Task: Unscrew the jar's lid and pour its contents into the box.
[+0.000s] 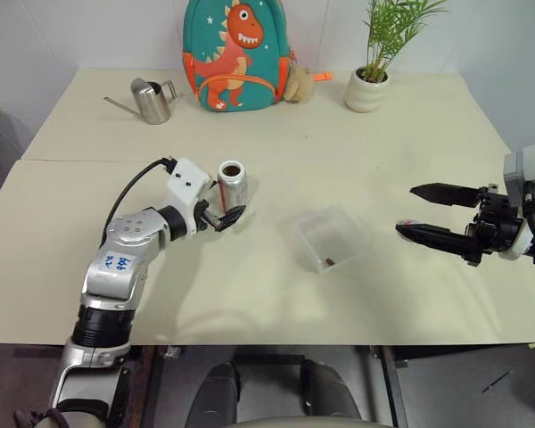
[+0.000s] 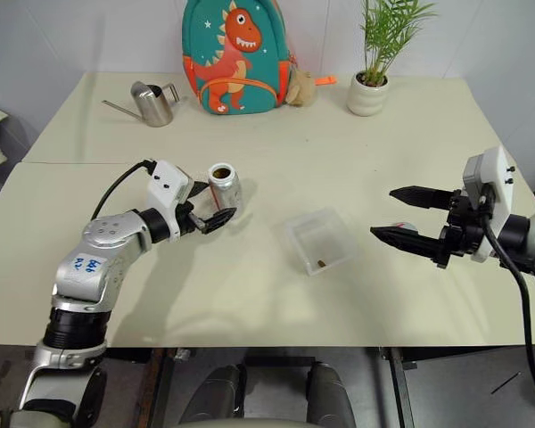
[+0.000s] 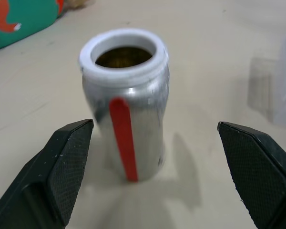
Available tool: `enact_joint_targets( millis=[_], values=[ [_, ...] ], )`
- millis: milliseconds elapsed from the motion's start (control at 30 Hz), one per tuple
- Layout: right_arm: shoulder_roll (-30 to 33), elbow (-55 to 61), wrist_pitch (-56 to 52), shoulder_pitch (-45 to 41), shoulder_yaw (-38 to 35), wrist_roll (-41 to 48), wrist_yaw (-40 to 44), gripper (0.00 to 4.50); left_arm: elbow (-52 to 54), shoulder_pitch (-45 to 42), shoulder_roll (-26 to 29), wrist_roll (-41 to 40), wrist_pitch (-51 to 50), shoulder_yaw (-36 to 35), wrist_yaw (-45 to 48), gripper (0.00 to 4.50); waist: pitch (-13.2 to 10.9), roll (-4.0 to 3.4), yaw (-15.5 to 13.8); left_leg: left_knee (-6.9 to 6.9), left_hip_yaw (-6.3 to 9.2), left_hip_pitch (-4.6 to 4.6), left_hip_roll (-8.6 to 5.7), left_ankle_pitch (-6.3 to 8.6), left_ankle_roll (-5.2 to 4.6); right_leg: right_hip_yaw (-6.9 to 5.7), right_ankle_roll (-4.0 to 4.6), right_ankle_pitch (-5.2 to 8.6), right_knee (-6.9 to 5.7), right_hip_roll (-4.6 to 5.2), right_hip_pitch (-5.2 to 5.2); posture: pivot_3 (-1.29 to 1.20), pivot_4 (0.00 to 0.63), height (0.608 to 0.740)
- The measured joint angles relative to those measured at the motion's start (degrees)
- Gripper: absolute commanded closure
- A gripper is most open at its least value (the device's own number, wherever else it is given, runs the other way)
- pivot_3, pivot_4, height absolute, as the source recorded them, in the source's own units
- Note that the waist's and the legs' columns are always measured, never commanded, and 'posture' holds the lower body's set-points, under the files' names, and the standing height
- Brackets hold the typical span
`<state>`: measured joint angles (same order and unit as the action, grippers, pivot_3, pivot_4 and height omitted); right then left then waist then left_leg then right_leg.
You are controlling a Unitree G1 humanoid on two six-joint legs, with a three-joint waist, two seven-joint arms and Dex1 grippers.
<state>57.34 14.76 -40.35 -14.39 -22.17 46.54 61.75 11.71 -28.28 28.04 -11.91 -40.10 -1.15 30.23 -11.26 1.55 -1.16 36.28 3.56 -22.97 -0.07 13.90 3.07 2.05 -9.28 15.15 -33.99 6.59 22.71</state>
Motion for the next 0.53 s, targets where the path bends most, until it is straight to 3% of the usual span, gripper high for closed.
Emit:
enact_joint_targets(
  millis=[167, 300, 433, 533],
  values=[
    [0.6, -0.9, 0.0, 0.1, -0.1, -0.2, 1.2, 0.00, 3.9, 2.8, 5.4, -3.4, -2.8, -2.7, 3.9, 0.05, 0.0, 0.00, 0.1, -0.07, 0.00, 0.01, 0.01, 0.00, 0.00, 0.00, 0.04, 0.02, 0.04, 0.00, 0.01, 0.00, 0.150, 0.740],
    [1.7, -1.1, -0.4, 0.1, -0.8, -0.3, 1.7, 0.00, 4.4, 5.9, 10.2, -11.3, 0.7, -8.6, 15.2, 0.05, 0.0, -0.01, 0.4, -0.14, -0.03, 0.00, 0.07, 0.01, 0.01, -0.03, 0.23, 0.13, 0.06, -0.01, 0.06, 0.00, 0.150, 0.740],
    [3.7, -2.0, 0.3, 0.9, -0.9, -1.2, 4.5, 0.00, -4.6, 6.2, 18.5, -14.7, 12.2, -14.2, 30.0, 0.05, 0.0, -0.04, 1.2, -0.21, -0.08, 0.07, 0.08, 0.02, 0.02, -0.05, 0.54, 0.29, 0.08, 0.01, 0.07, 0.00, 0.150, 0.740],
    [4.4, -4.3, 1.4, 1.3, -0.8, -2.7, 6.4, 0.00, -13.9, 6.6, 21.4, -15.0, 20.4, -17.2, 38.2, 0.05, 0.0, -0.04, 1.3, -0.20, -0.16, 0.06, 0.08, 0.03, -0.01, -0.04, 1.14, 0.62, 0.12, 0.06, 0.06, 0.00, 0.150, 0.740]
  ],
)
